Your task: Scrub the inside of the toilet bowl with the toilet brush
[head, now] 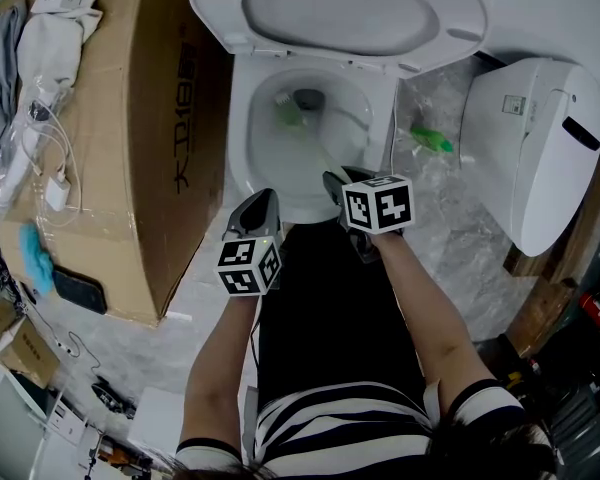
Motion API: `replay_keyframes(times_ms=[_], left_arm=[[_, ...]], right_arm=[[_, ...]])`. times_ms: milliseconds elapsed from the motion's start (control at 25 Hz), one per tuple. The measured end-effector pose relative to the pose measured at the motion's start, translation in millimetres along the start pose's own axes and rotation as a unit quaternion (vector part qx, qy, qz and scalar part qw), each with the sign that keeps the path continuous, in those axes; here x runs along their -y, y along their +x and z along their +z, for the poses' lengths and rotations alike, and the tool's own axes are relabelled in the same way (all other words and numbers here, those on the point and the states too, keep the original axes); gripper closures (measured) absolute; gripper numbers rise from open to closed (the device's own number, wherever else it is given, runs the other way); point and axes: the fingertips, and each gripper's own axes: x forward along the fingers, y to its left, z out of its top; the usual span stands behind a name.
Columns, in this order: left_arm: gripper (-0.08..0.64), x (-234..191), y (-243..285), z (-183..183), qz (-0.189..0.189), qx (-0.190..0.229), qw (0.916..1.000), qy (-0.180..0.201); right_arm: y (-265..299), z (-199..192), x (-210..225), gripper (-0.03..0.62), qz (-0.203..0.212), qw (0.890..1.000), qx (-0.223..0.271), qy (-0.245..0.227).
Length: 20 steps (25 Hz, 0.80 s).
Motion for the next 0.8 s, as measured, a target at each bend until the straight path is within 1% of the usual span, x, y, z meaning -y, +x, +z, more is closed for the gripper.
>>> replay_keyframes(times_ms=[160,280,400,800], left_arm=[[0.560,1,0,5,-0.001,0.003,1.0000,0.002],[0.560,2,0,9,0.000,0.006,1.0000,0.004],[0.560,3,0,12,-0.001,0.006,1.0000,0.007],[0.560,5,0,18,-0.006,0.003,0.9998,0.018]], right_arm=[[-7,3,-6,0.494,0.007,1.000,0.013,-0.002],[-11,7,-13,0.494,0.011,1.000,0.019,-0.013],[-12,11,-14,0.494,0.006,0.999,0.020,-0.025],[-19,25,0,0.494,-0.020,0.999,0.028,-0.040]])
